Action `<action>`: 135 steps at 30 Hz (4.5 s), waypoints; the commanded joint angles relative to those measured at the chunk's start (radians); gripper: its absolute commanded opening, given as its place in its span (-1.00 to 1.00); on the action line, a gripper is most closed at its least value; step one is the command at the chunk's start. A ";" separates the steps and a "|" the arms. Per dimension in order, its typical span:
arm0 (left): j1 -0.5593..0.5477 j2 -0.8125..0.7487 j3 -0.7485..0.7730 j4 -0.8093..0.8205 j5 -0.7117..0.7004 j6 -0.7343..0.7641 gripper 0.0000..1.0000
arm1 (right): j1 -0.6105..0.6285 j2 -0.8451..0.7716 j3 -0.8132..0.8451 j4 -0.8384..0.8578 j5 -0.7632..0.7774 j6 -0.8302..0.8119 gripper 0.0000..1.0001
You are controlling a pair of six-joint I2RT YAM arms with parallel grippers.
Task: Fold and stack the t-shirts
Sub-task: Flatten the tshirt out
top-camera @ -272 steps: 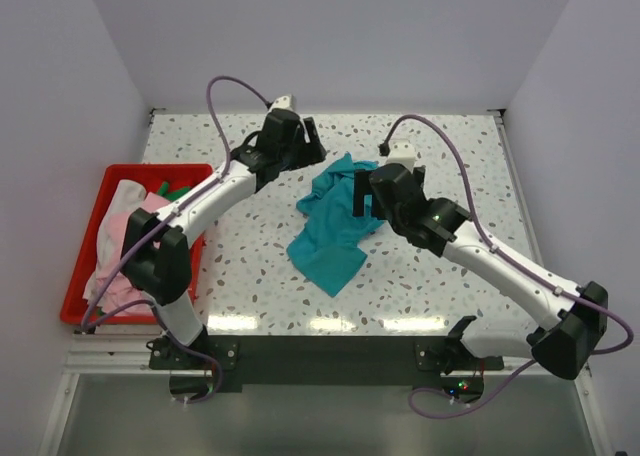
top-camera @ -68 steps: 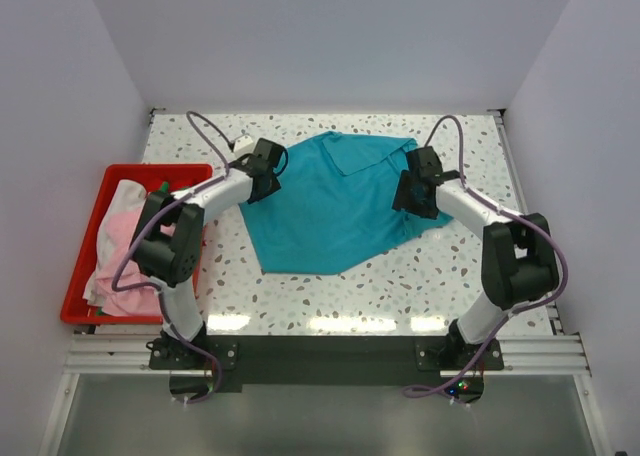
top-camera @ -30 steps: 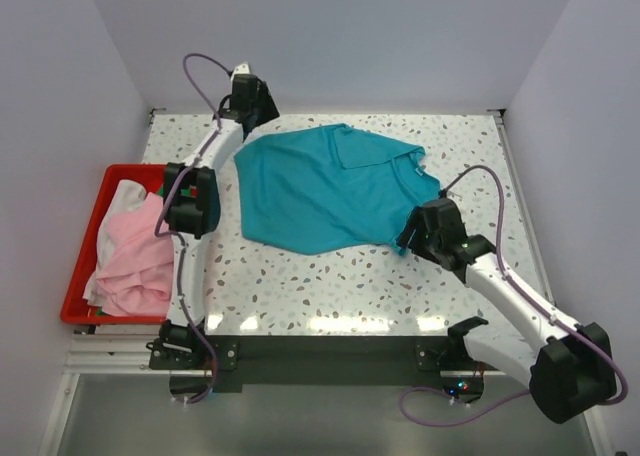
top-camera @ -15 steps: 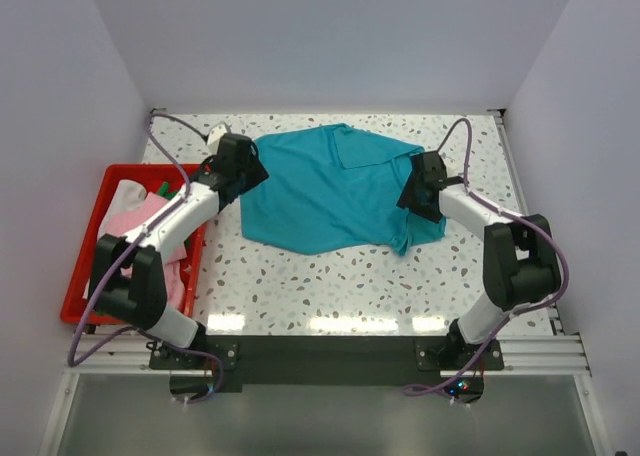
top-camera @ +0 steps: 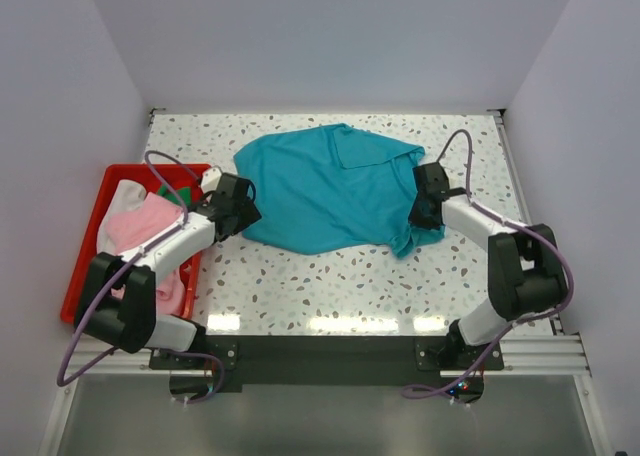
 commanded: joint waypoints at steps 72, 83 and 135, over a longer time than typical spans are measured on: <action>0.131 0.376 0.210 0.278 0.285 0.001 -0.14 | -0.100 0.179 0.519 -0.029 -0.093 -0.067 -1.00; 0.134 0.312 0.206 0.211 0.256 0.007 -0.84 | -0.107 0.141 0.498 -0.032 -0.099 -0.067 -1.00; 0.202 0.375 1.240 0.237 0.441 0.208 -1.00 | -0.129 0.234 1.453 -0.146 -0.217 -0.184 -1.00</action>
